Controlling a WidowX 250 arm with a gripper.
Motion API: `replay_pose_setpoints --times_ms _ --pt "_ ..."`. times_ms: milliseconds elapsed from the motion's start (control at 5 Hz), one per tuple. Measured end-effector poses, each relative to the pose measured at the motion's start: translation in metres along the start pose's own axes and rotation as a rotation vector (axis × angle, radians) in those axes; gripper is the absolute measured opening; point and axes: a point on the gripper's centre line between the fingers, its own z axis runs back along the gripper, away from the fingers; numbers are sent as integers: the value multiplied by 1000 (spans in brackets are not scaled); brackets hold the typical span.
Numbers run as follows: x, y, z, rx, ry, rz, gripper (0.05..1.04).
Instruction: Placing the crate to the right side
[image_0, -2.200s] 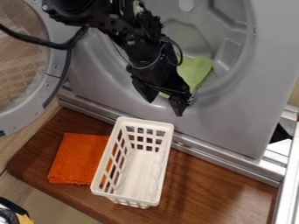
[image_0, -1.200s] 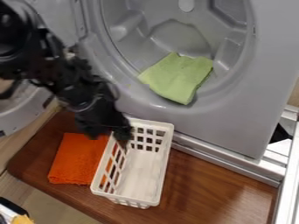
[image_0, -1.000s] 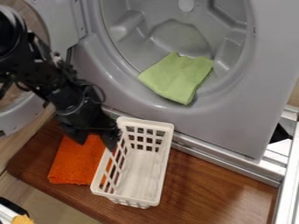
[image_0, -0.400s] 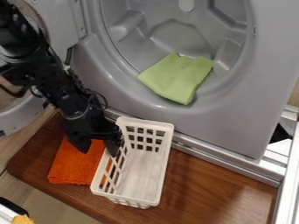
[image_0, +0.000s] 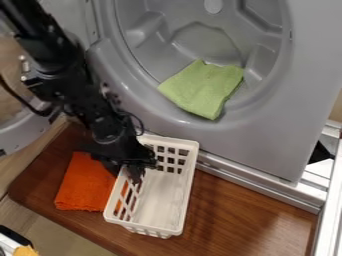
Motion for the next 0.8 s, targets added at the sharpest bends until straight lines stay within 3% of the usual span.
replay_pose_setpoints --times_ms 200,600,800 --pt "3 -10 0 9 -2 -6 160" --pt "6 -23 10 2 6 -4 102" --pt "10 -29 25 -28 -10 -5 100"
